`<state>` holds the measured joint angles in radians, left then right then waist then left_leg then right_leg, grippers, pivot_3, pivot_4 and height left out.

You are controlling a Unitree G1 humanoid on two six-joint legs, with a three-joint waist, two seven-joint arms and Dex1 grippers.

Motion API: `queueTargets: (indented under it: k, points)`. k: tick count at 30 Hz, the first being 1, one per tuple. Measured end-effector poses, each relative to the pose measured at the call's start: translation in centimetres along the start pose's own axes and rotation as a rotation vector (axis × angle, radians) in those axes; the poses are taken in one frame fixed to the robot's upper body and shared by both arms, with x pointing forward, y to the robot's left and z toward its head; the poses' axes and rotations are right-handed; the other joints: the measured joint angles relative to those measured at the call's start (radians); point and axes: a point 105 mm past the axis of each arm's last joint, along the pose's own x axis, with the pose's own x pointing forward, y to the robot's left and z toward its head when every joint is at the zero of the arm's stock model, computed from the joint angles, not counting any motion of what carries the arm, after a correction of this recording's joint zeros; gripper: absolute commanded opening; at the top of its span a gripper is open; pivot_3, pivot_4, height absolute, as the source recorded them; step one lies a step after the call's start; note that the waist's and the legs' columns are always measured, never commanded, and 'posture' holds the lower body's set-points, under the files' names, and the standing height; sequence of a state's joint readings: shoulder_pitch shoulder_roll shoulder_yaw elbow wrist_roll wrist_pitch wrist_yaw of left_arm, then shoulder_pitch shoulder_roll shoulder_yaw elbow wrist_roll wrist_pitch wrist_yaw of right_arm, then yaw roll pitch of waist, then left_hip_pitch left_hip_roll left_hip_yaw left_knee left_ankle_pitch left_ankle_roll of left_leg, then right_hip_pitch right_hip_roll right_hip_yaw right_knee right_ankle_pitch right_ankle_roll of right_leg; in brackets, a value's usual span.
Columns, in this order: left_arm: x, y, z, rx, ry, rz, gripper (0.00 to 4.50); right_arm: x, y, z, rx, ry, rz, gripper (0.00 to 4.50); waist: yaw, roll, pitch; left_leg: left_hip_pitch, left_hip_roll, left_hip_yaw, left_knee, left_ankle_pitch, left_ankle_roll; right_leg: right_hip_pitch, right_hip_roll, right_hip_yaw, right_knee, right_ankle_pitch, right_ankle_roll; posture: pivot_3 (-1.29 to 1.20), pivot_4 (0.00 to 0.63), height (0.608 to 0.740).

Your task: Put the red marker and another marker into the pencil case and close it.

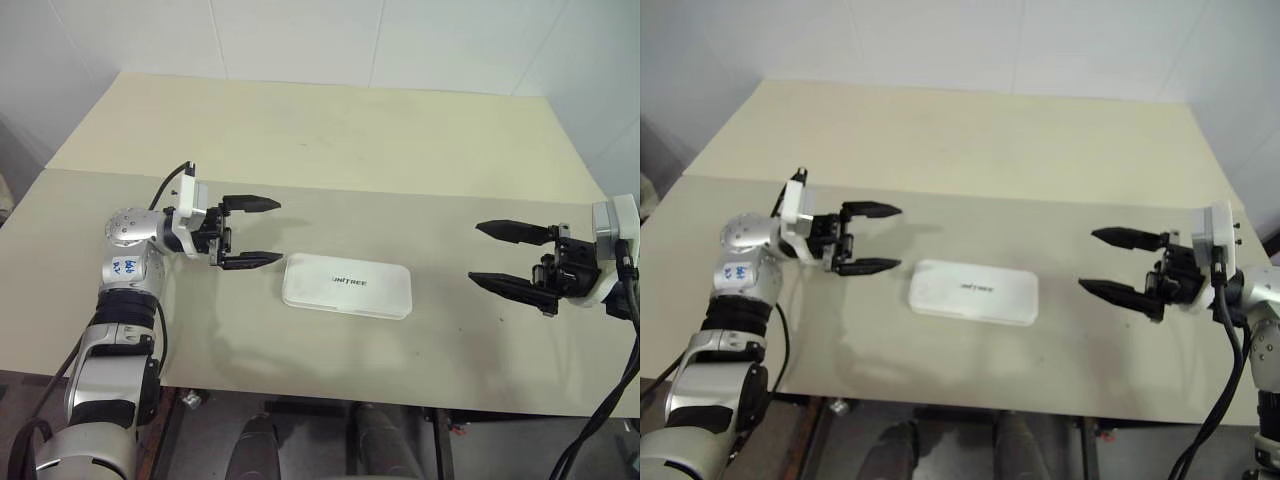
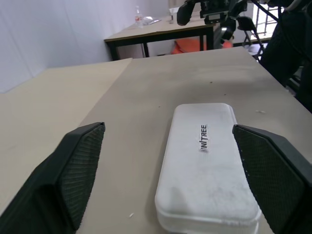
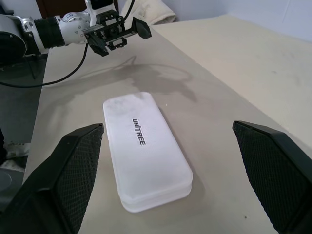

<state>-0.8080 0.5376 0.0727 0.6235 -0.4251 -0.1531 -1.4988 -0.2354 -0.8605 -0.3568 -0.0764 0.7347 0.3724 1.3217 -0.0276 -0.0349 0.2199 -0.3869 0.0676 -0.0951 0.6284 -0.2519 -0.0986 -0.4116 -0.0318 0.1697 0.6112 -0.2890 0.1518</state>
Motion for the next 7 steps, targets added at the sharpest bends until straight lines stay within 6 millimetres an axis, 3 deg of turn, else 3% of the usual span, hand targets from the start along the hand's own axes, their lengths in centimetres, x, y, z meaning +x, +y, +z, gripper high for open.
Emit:
queueTargets:
  k: [7]
  points:
    - [0.55,0.19,0.30,0.003,-0.021,0.017,4.49,-0.08,0.85,-0.74,0.038,0.018,0.007,4.50,-0.007,0.000,0.000,0.001,0.000,0.000,-0.001,0.000,0.000,0.000,0.000,0.000,0.000,0.002,0.003,0.00,0.150,0.740]
